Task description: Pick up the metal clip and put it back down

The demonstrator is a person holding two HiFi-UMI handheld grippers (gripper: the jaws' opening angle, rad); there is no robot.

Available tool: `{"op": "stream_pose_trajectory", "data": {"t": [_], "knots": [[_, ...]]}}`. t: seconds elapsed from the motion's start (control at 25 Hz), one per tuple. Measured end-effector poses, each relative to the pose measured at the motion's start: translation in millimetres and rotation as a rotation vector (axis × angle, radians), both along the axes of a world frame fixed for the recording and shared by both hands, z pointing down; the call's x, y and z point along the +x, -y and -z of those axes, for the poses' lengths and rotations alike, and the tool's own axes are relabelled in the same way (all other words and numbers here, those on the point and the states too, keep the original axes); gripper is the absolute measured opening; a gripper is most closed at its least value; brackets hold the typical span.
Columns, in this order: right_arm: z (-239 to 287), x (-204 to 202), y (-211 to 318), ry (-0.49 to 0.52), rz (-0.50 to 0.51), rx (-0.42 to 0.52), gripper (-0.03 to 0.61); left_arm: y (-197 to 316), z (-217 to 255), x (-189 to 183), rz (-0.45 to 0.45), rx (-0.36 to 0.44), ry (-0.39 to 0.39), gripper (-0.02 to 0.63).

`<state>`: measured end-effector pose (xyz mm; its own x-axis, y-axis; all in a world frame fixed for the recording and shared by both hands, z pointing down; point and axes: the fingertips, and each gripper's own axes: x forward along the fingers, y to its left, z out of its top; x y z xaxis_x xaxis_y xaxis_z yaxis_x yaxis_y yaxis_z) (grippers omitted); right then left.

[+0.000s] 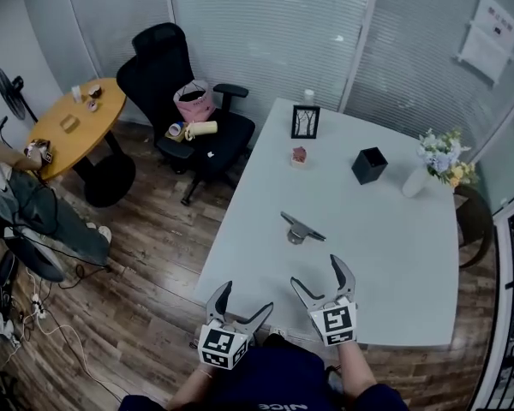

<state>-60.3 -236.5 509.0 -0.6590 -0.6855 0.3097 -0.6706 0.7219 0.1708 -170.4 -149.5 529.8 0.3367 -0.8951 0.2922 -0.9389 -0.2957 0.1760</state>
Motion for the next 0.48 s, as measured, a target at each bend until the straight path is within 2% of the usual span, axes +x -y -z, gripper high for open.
{"op": "stream_pose_trajectory", "data": {"t": [0.16,0.48], "knots": [[1,-1,40,-0.040,0.010,0.040,0.406,10,1,-3,0.035,-0.001,0.002,0.451],[-38,-18,99,-0.165,0.085,-0.012,0.393,21,-2,-22,0.116,-0.021,0.006,0.451]]}}
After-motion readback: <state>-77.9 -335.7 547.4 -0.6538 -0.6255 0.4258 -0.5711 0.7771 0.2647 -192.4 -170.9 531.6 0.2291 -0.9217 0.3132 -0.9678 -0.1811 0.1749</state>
